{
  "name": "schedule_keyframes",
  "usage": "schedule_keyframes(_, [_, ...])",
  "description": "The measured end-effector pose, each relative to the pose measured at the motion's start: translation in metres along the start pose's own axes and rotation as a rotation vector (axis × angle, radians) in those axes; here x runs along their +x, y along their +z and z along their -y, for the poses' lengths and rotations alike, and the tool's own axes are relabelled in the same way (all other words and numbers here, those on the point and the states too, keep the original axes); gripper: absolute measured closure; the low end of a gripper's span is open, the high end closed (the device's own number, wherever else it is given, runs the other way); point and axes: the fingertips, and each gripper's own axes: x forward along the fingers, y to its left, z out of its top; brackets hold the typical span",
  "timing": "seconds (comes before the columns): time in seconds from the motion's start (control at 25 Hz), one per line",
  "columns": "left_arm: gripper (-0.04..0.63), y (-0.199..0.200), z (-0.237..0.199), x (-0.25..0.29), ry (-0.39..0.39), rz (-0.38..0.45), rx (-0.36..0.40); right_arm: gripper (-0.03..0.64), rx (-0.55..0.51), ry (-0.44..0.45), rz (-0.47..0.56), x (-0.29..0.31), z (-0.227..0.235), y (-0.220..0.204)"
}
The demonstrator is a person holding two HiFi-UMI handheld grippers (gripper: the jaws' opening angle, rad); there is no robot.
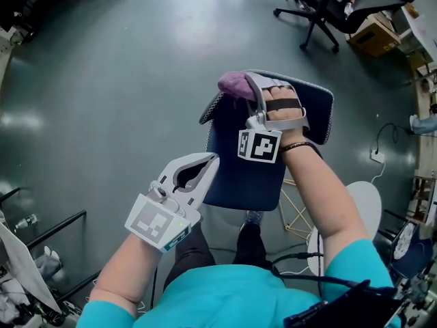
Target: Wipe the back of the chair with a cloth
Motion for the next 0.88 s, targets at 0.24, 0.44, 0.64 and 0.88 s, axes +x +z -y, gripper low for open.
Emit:
schedule_keyframes(0.24, [0.604, -0.001, 0.008, 0.023, -0.012, -0.019, 0.021, 0.529, 0.017, 0.006, -0.029, -0.004, -0.003, -0.028])
schedule_keyframes(0.44, [0.604, 0.009, 0.012, 0.038, -0.013, -0.003, 0.032, 0.528, 0.019, 0.013, -0.052, -0.009, -0.005, -0.048])
schedule_keyframes(0.64, [0.604, 0.012, 0.016, 0.051, -0.022, -0.01, 0.038, 0.528, 0.019, 0.022, -0.082, -0.011, -0.01, -0.074])
schedule_keyframes(0.88, [0.604, 0.014, 0.027, 0.067, -0.043, -0.019, 0.041, 0.528, 0.02, 0.026, -0.13, -0.018, -0.011, -0.11])
